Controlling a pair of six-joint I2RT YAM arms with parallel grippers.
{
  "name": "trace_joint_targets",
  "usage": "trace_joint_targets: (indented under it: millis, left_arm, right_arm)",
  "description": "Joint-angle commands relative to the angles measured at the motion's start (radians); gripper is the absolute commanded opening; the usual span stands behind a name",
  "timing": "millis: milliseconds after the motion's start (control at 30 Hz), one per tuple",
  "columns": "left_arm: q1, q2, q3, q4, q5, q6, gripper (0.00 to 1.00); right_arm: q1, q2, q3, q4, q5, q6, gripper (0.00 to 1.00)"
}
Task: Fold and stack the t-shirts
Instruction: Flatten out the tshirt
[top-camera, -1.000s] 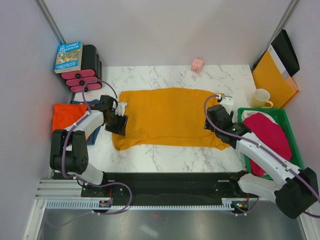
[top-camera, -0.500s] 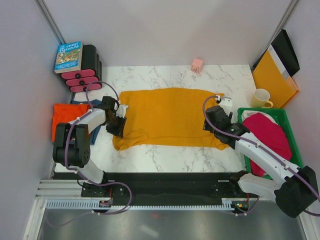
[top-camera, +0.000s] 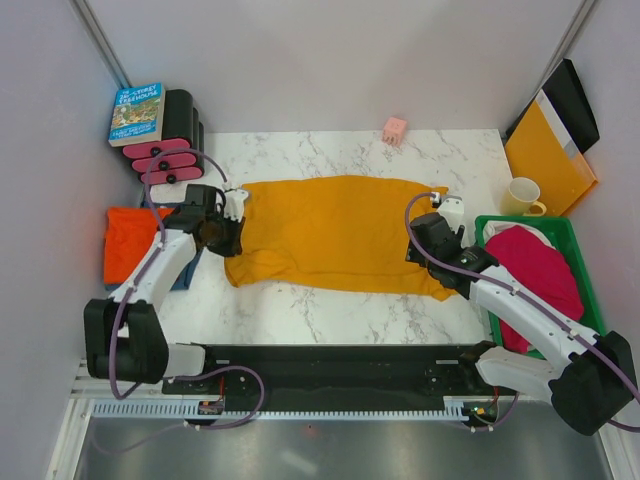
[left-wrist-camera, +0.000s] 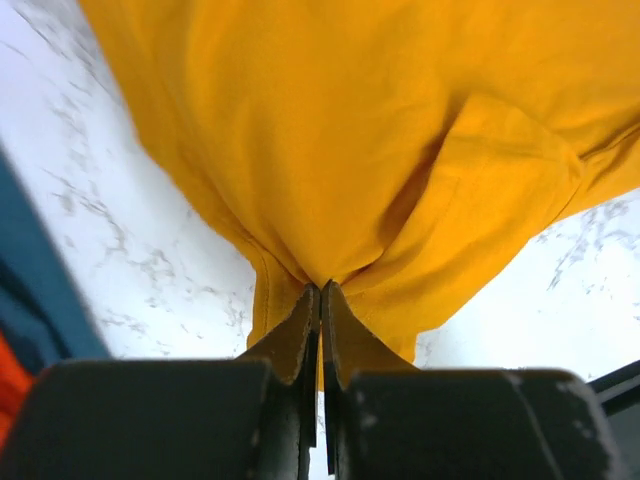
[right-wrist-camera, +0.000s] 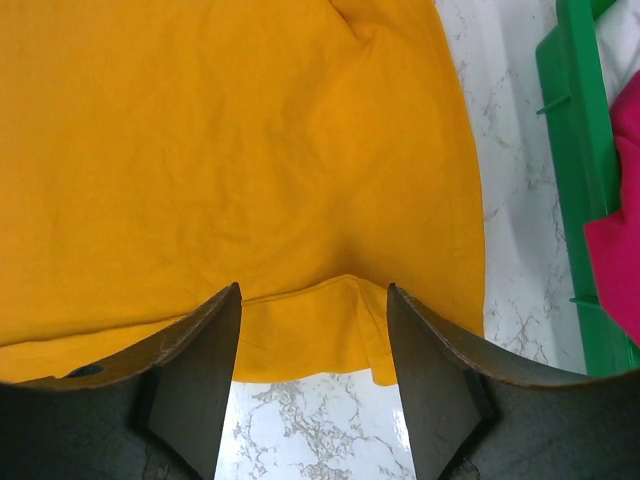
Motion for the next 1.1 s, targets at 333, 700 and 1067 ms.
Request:
trace_joint_targets:
  millis: [333,700,1067]
  left_arm:
    - [0.001,-0.181,0.088,-0.187,0.013,0.097,0.1]
    - [0.001,-0.147,0.031,-0.224,-0.023,0.134,0.78]
    - [0.001,0.03,-0.03,-0.214,-0.025,0.171,0.6]
  right_arm:
    - [0.017,0.003,0.001,0.036,0.011,0.014,0.67]
    - [0.023,0.0,-0.019,0.046,0.008,0.024,0.67]
    - [0.026,-0.012,-0.034,0.043,0.011,0.03,0.67]
